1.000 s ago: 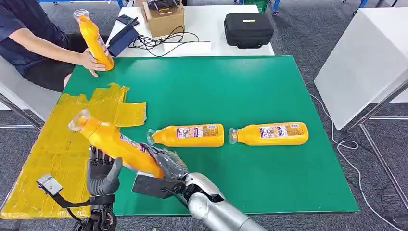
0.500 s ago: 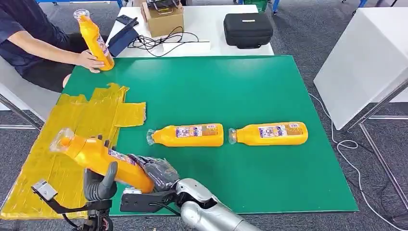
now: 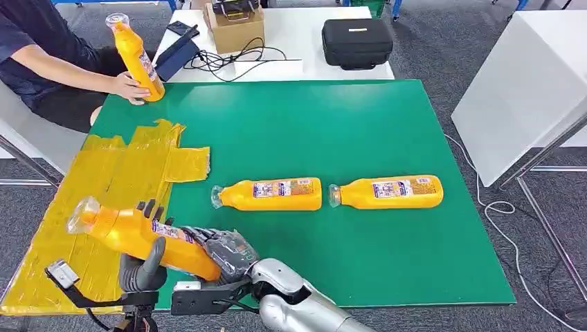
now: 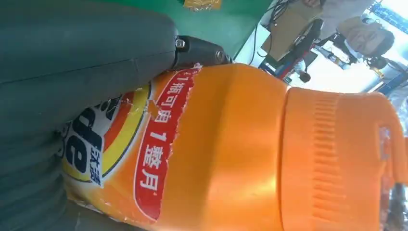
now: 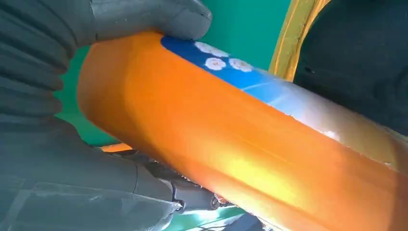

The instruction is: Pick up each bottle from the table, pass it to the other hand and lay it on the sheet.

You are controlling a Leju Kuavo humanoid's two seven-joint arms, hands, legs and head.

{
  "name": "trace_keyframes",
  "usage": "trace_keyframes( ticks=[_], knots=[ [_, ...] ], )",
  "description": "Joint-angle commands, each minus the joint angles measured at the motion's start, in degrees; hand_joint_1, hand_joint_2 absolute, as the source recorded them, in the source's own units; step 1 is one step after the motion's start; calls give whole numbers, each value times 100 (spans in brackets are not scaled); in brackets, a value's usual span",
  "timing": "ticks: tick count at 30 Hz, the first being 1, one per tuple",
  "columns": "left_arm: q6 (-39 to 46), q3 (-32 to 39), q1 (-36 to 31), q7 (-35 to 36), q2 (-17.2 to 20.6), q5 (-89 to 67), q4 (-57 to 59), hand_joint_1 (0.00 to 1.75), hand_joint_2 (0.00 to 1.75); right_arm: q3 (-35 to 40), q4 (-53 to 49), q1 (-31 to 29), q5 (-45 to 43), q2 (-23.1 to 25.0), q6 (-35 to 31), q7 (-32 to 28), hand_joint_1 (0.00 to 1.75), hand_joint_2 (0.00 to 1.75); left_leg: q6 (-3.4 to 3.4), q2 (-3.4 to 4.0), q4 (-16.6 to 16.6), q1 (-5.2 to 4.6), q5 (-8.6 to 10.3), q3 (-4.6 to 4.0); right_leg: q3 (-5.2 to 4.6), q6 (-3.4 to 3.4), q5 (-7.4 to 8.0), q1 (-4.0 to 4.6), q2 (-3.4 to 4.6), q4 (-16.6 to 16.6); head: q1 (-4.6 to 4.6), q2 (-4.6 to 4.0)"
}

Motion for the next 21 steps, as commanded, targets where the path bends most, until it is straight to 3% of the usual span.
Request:
trace_keyframes(
  ticks=[1, 11, 12, 16, 17, 21],
  knots=[
    [-99, -93, -365, 37, -107, -52, 58, 175, 175, 440, 448, 102, 57, -37, 80, -152, 175, 175, -4, -22, -6, 7, -4, 22, 34, 7, -7, 7, -31, -16, 0, 0],
    [-78, -65, -373, -124, -46, -172, 138, 175, 175, -64, 327, 312, 263, -256, -173, -12, 173, 175, -2, -27, -11, 2, 2, 15, 26, 6, -4, 3, -34, -15, 0, 0],
    [-19, -29, -381, -156, -36, -286, 96, 175, 175, -255, 176, 398, 212, -325, -101, -28, 0, 175, -3, -35, -10, 7, 0, 20, 36, 8, -6, 7, -44, -20, 0, 0],
    [-38, -7, -373, -154, -25, -284, 71, 175, 175, -300, 104, 426, 208, -370, -65, -41, 0, 175, -3, -38, -7, 9, -2, 23, 41, 10, -9, 8, -49, -20, 0, 0],
    [407, 51, -372, -382, -5, -992, 16, 175, 175, -459, 28, 439, 232, -408, -91, 224, 0, 0, -2, -30, -6, 6, 1, 14, 28, 7, -5, 5, -39, -16, 4, 0],
    [3302, 557, -806, -1243, 130, -4755, 55, 175, 175, -1633, -1527, 718, 181, -1162, -225, 282, 0, 0, -3, -46, 2, 10, 4, 2, 23, 7, -5, 9, -53, -11, 4, 0]
  ],
)
